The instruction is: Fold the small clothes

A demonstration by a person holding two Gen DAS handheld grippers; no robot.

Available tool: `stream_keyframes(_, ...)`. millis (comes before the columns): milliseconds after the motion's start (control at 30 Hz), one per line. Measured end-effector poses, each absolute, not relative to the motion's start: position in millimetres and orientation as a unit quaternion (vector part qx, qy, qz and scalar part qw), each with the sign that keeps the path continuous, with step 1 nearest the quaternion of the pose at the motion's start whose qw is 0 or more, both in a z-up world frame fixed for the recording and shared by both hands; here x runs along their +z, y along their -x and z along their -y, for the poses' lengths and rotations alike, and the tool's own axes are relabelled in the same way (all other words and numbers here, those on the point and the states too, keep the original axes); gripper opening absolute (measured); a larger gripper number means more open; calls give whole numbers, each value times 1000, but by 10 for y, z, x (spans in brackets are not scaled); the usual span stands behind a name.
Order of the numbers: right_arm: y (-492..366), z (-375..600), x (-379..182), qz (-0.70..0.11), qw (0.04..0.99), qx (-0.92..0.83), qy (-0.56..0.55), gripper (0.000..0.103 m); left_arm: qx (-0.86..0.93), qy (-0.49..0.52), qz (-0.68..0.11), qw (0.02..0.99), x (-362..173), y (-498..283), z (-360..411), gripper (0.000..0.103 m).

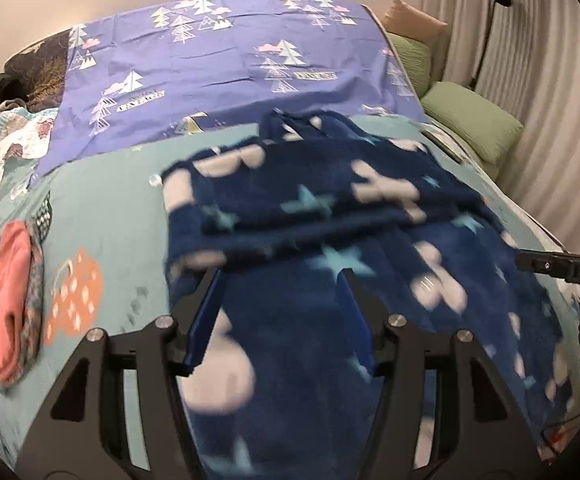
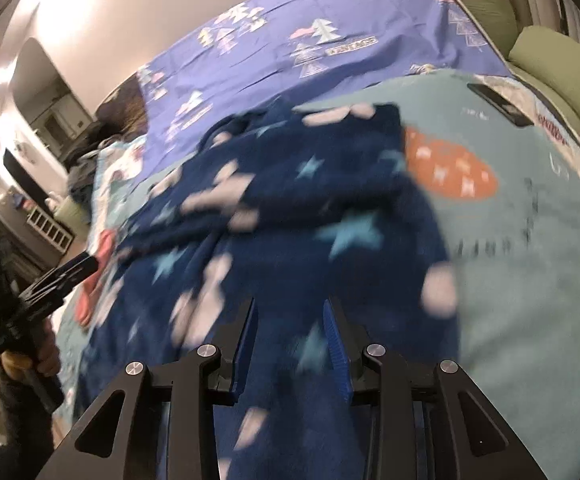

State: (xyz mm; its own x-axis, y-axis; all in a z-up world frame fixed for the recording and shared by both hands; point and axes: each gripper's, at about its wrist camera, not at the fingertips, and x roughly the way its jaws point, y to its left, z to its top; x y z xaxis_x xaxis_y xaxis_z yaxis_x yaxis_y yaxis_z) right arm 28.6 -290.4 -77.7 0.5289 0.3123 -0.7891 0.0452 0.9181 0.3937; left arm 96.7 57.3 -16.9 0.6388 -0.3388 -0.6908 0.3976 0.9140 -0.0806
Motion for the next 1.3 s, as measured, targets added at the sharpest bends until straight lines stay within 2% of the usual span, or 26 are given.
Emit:
stream_keyframes(133, 78, 2728, -641, -473, 860, 88, -170, 41, -236, -39, -366, 899, -114, -489, -468, 62)
stream_keyframes(500, 1258, 2258, -344, -429, 888, 129, -102, 52, -276, -58, -317, 906, 71, 764, -394, 73)
stream_keyframes(700, 1834, 1839, -552, -423, 895, 144, -14, 55, -318, -96, -312, 890, -194, 1378, -255, 75)
stream_keyframes(800, 1960, 1682, -674, -425, 893, 141, 38, 56, -336, -112, -315, 881, -370, 1532, -121, 81)
stream_keyframes(900, 2061, 1556, -736, -416, 895, 139, 87, 60, -325, -136, -318, 880, -552, 1533, 41, 80)
stream_keyframes(933, 2076, 1523, -751, -411, 895, 140, 103, 64, -322, -137, -324, 879, -600, 1504, 67, 75)
stream_keyframes(967, 2107, 1488, -772, -406, 895, 140, 118, 66, -328, -128, -342, 871, -639, 1435, 65, 37)
stream_keyframes(1000, 2128, 1459, -793, -403, 895, 141, 131, 66, -329, -106, -372, 862, -654, 1331, 35, 13)
stream_keyframes(1067, 2148, 1388, -841, -398, 893, 145, 153, 66, -329, -31, -403, 853, -607, 1148, -151, 13)
stream_keyframes(1167, 2129, 1281, -894, -390, 891, 155, 172, 66, -339, 52, -397, 851, -456, 1010, -452, 13)
stream_keyframes(1300, 2011, 1083, -990, -373, 892, 161, 198, 66, -341, 59, -382, 857, -316, 991, -569, 13)
